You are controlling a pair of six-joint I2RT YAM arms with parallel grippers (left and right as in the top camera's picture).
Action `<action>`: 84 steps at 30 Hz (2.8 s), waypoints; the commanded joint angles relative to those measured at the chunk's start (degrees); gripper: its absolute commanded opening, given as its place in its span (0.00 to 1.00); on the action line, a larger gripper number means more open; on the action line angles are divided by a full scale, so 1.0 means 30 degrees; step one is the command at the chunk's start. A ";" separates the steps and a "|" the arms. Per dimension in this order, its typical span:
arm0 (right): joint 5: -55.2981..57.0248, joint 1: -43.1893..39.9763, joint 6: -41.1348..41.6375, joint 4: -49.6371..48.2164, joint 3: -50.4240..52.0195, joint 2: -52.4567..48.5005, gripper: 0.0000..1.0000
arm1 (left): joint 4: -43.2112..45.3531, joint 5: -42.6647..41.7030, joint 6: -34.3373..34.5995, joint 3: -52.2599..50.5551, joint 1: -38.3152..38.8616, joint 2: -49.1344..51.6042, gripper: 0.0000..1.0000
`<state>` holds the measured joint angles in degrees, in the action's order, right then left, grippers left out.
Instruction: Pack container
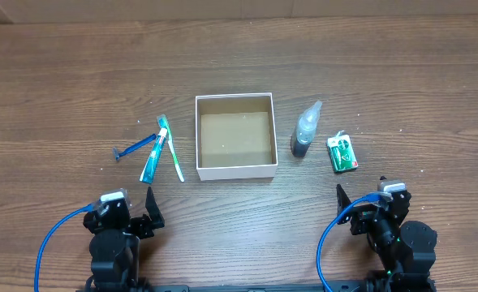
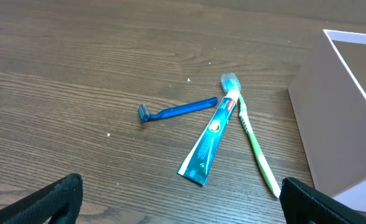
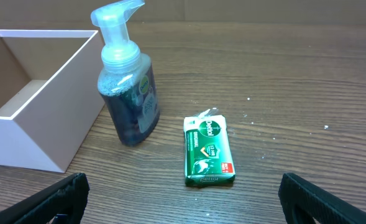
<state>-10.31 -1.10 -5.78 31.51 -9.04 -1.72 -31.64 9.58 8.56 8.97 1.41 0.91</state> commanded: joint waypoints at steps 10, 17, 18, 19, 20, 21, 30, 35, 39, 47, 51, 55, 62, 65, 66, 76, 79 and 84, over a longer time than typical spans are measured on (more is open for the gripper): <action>-0.0160 -0.0087 -0.0015 0.0051 0.0138 0.0153 1.00 | 0.0073 -0.0211 -0.0226 -0.0175 0.0022 -0.0219 1.00; -0.1836 -0.0087 0.1180 -0.1763 0.0117 0.0153 1.00 | 0.0080 -0.0211 -0.0226 -0.0175 0.0022 -0.0219 1.00; -0.2091 -0.0087 0.2033 -0.2120 0.0066 0.0153 1.00 | 0.0073 -0.0211 -0.0226 -0.0175 0.0022 -0.0219 1.00; -0.2302 -0.0087 0.3002 -0.2390 -0.0095 0.0153 1.00 | 0.0073 -0.0211 -0.0226 -0.0175 0.0022 -0.0219 1.00; -0.2339 -0.0080 0.3920 -0.2419 -0.0415 0.0146 1.00 | 0.0073 -0.0211 -0.0219 -0.0175 0.0022 -0.0219 1.00; -0.2331 -0.0080 0.4539 -0.2324 -0.0831 0.0066 1.00 | 0.0073 -0.0211 -0.0226 -0.0175 0.0022 -0.0219 1.00; -0.1756 -0.0080 0.4801 0.4925 -1.2058 -0.9449 1.00 | 0.0073 -0.0211 -0.0226 -0.0175 0.0022 -0.0219 1.00; -0.5034 0.0692 0.4816 1.1256 -2.1456 -1.6772 1.00 | 0.0073 -0.0211 -0.0226 -0.0175 0.0022 -0.0219 1.00; -0.9734 0.1362 0.4809 1.0528 -2.5055 -2.0655 1.00 | 0.0073 -0.0211 -0.0226 -0.0175 0.0022 -0.0219 1.00; -0.0007 0.5756 0.7745 0.9894 -2.5981 -2.6141 1.00 | 0.0073 -0.0211 -0.0226 -0.0175 0.0022 -0.0219 1.00; 0.3657 0.6761 1.0047 1.0564 -2.5973 -2.9602 1.00 | 0.0073 -0.0211 -0.0226 -0.0175 0.0022 -0.0219 1.00; 0.3636 0.6703 1.0535 1.0331 -2.5973 -3.1416 1.00 | 0.0080 -0.0211 -0.0226 -0.0175 0.0022 -0.0219 1.00; 0.3949 0.6637 1.1497 1.0010 -2.5507 -3.2836 0.87 | 0.0073 -0.0211 -0.0226 -0.0175 0.0022 -0.0219 1.00; 0.3920 0.6513 1.1511 0.9901 -2.5507 -3.3164 0.80 | 0.0073 -0.0219 -0.0226 -0.0175 0.0022 -0.0219 1.00; 0.3912 0.6506 1.1511 0.9923 -2.5507 -3.3303 0.80 | 0.0080 -0.0211 -0.0226 -0.0175 0.0022 -0.0219 1.00; 0.4262 0.6455 1.1293 1.0251 -2.5492 -3.3740 0.67 | 0.0073 -0.0211 -0.0226 -0.0175 0.0022 -0.0219 1.00; 0.4779 0.6455 1.1293 1.0244 -2.5492 -3.3740 0.61 | 0.0073 -0.0211 -0.0226 -0.0175 0.0022 -0.0219 1.00; 0.4743 0.6477 1.1293 1.0389 -2.5492 -3.3740 0.44 | 0.0073 -0.0211 -0.0226 -0.0175 0.0022 -0.0219 1.00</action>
<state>2.48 18.68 28.29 62.48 -85.71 -103.09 -31.59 9.41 8.56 8.73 1.41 0.86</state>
